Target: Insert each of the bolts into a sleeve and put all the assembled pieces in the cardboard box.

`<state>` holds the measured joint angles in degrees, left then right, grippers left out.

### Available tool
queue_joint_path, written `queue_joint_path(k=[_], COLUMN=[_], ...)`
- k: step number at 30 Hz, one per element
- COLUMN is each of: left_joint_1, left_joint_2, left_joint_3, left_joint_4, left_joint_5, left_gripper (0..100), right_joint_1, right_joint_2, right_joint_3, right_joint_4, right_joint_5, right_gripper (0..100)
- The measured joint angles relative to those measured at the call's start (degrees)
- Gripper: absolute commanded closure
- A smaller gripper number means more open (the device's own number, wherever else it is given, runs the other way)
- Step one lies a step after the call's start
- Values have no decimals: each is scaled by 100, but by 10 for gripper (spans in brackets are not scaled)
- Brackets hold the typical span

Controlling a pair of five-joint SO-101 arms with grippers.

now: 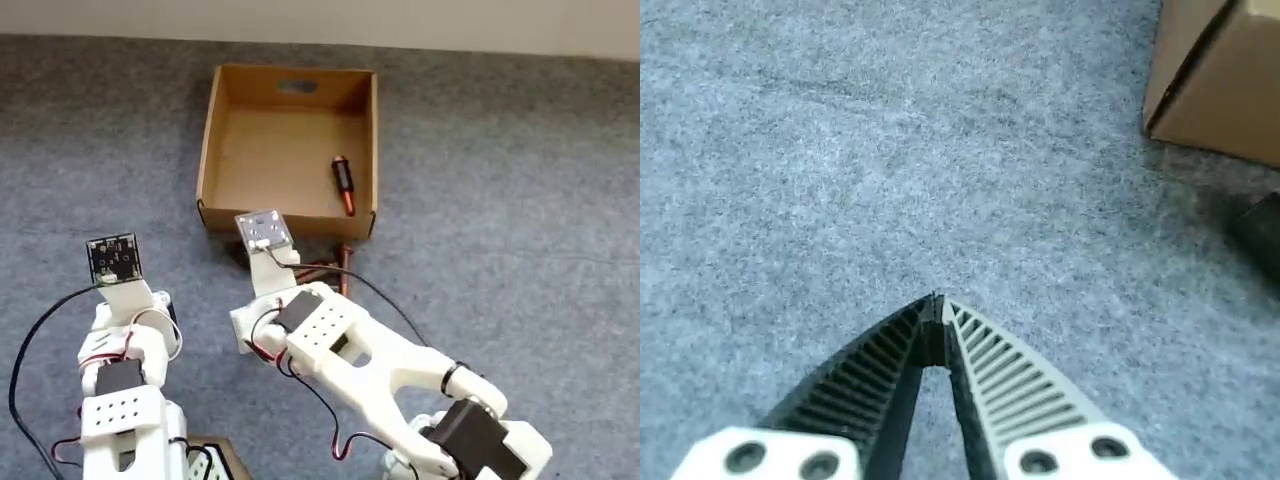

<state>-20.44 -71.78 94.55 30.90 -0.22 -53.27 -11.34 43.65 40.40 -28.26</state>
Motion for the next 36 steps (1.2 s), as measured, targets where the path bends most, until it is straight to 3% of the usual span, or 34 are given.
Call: queue_joint_path(k=[10, 18, 22, 28, 36], left_joint_1=[0, 0, 0, 0, 0], left_joint_2=[0, 0, 0, 0, 0], left_joint_3=[0, 0, 0, 0, 0], left_joint_4=[0, 0, 0, 0, 0], left_joint_5=[0, 0, 0, 0, 0], left_gripper=[986, 986, 986, 986, 986], right_joint_1=[44, 44, 35, 70, 70], right_joint_2=[105, 1670, 2084, 2145, 2145], right_joint_3=[-176, -1776, -2189, -2242, -2242], right_joint_4=[44, 1187, 1433, 1679, 2084], right_joint_5=[0, -35, -448, -519, 501], right_gripper=[825, 826, 827, 972, 991])
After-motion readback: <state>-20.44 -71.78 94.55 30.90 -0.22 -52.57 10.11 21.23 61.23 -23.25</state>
